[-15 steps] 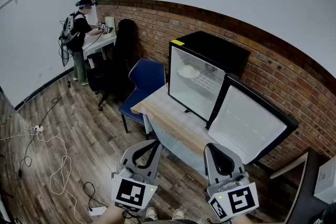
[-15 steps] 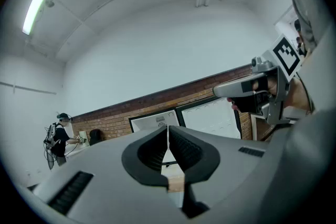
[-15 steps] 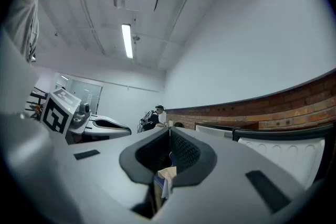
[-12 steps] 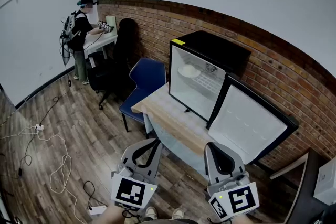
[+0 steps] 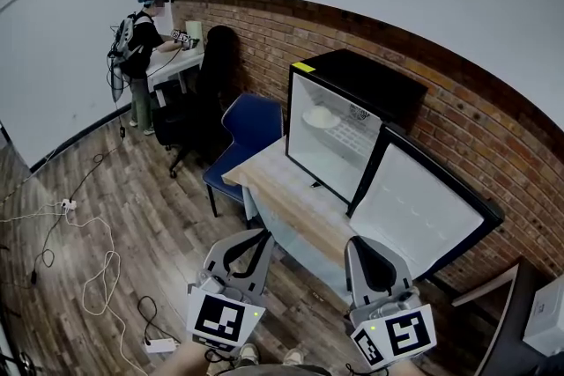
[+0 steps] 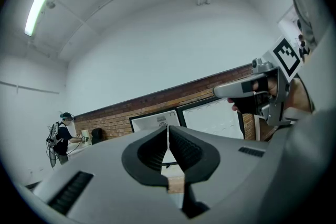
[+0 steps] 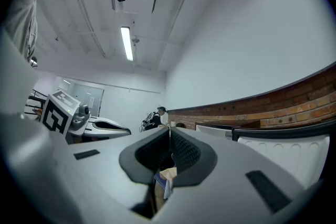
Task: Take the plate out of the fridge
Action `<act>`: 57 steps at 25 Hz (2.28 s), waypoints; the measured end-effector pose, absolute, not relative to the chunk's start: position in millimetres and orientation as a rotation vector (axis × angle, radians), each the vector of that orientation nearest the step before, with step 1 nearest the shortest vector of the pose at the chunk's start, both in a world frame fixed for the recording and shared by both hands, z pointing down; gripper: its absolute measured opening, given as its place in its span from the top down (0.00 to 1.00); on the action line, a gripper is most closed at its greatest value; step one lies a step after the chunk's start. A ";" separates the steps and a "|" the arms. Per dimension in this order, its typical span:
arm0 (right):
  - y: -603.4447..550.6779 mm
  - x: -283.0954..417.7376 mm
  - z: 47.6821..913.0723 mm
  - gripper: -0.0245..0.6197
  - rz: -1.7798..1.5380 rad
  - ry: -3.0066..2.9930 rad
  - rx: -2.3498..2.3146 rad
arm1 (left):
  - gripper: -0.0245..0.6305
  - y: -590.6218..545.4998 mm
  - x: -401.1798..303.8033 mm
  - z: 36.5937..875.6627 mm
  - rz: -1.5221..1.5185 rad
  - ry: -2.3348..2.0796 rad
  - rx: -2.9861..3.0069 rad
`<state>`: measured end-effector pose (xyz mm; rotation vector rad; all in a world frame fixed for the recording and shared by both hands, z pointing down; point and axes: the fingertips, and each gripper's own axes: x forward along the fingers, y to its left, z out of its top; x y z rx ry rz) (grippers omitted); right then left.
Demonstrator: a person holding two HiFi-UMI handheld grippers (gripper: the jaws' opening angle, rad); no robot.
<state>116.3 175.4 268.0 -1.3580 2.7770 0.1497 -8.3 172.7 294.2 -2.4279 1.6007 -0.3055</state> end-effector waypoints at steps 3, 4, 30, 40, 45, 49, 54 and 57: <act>172.2 122.0 270.6 0.91 0.141 2.786 -1.348 | 0.93 171.4 -3.2 295.7 -0.312 1.614 -2.422; 171.4 123.7 271.4 0.91 0.141 2.789 -1.344 | 0.93 171.0 -1.4 296.3 -0.314 1.618 -2.420; 152.7 166.7 298.0 0.91 0.141 2.822 -1.281 | 0.93 163.3 15.9 310.2 -0.341 1.760 -2.320; 114.7 147.2 308.5 0.91 0.162 2.860 -1.266 | 0.93 123.9 3.9 317.4 -0.332 1.758 -2.321; 86.4 137.5 312.5 0.91 0.162 2.864 -1.281 | 0.93 95.8 -7.3 322.2 -0.334 1.753 -2.332; 60.4 129.4 316.4 0.91 0.149 2.861 -1.301 | 0.93 70.0 -15.1 327.1 -0.337 1.756 -2.359; 25.9 112.9 318.9 0.91 0.136 2.867 -1.327 | 0.93 32.5 -28.4 329.6 -0.356 1.716 -2.382; 2.0 103.9 319.9 0.91 0.128 2.862 -1.351 | 0.93 6.5 -36.5 330.3 -0.355 1.704 -2.404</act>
